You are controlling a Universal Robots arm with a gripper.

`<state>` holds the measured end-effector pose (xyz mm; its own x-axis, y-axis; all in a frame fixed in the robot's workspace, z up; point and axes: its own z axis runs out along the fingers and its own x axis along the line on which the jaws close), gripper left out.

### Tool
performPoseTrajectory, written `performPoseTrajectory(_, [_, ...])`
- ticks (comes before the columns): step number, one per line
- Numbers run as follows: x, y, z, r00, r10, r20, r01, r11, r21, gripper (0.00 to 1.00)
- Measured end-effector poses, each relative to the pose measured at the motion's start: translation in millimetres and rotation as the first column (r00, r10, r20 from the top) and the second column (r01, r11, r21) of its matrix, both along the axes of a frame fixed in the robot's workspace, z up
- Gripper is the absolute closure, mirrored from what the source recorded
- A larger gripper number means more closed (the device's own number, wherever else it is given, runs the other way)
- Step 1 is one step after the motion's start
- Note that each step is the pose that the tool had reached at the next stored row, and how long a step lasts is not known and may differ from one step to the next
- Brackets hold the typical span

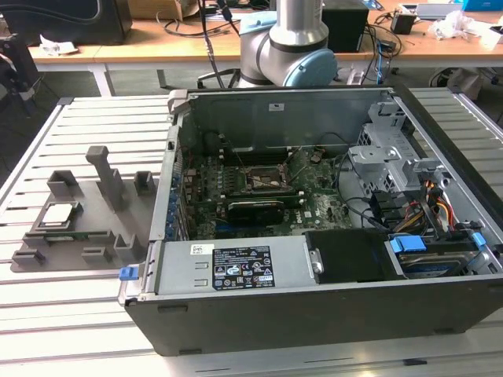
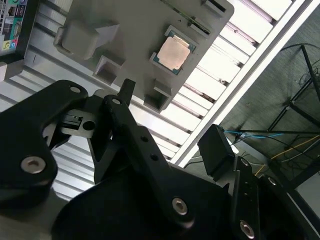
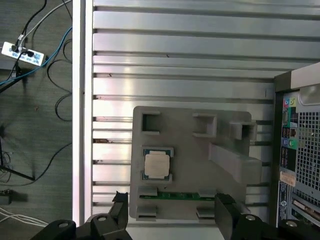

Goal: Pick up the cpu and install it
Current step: 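Pick up the cpu and move it towards the insertion slot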

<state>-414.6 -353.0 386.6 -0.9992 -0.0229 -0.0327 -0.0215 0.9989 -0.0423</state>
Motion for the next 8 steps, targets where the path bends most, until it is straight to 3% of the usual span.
performPoseTrajectory(3, [0.0,0.0,-0.9,1.0000,0.000,-0.0001,0.000,1.0000,-0.0003,0.22])
performPoseTrajectory(8, [0.0,0.0,-10.5,1.0000,0.000,-0.0001,0.000,1.0000,-0.0010,0.22])
